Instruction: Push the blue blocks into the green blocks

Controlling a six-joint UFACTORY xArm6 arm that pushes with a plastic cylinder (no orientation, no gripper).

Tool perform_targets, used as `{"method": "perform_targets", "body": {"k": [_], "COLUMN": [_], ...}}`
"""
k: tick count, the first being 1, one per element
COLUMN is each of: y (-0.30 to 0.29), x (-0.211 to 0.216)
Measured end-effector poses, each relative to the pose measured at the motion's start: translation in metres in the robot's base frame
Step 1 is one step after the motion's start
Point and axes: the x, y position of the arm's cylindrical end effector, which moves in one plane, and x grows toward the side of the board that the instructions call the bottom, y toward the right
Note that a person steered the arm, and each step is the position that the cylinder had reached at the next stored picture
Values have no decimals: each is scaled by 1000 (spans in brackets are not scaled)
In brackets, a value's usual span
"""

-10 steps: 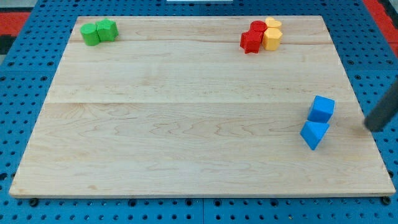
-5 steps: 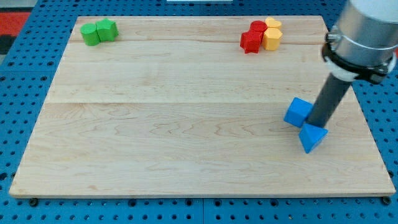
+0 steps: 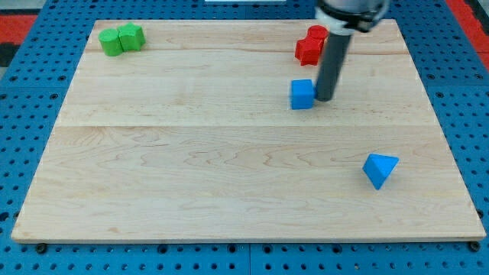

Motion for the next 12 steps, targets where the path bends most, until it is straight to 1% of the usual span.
{"method": "perform_targets", "body": {"k": [2,3,4,5,6,7,8,9,10,11,12], "y": [-112,-180,-269,-319,-312,-380,-363,-334,-330,-259,-139], "x": [-9,-12,-37,-58,-21,-27,-57,-86,-61,-23,0]}}
